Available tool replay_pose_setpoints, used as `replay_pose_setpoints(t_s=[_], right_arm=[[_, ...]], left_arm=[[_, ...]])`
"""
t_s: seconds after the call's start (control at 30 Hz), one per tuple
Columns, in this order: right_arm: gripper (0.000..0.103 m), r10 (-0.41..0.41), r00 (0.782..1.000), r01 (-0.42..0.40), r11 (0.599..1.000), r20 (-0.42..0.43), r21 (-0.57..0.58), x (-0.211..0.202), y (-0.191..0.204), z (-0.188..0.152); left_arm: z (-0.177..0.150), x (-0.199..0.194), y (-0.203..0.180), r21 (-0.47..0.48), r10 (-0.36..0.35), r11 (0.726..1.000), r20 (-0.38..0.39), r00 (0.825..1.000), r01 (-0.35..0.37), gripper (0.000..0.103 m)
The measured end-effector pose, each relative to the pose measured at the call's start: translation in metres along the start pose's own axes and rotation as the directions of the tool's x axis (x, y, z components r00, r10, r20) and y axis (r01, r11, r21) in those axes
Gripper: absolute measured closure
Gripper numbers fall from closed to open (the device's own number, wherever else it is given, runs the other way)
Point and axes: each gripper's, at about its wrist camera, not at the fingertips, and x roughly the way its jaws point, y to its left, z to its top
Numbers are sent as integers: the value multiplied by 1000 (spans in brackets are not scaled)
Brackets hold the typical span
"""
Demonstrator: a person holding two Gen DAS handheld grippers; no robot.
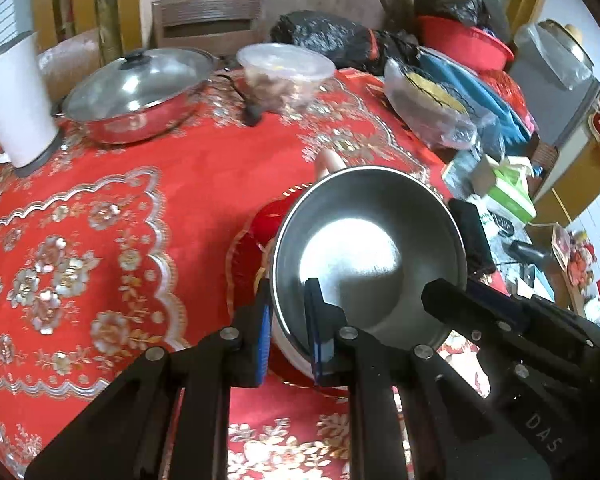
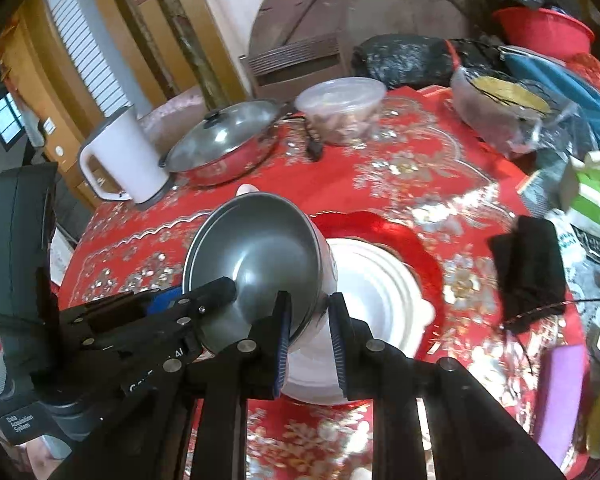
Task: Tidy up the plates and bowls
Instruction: 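Carry the steel bowl with both tools over the white dish stack, then lower the steel bowl onto the white dishes and open both tools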
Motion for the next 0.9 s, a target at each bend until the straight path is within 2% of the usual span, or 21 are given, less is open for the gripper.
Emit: replay_pose_setpoints(t_s=[0.23, 0.7, 0.9], right_arm=[[81, -5, 1000, 6, 1000, -29, 24, 10, -20, -8], [80, 10, 997, -6, 998, -73, 59, 31, -32, -12], [72, 13, 997, -7, 997, -79, 72, 35, -34, -12]], left_arm=[[-4, 17, -12, 10, 3, 1000, -41, 999, -2, 90], [-7, 34, -11, 1, 13, 1000, -62, 998, -13, 89], [-7, 34, -10, -6, -7, 1000, -52, 999, 7, 86]])
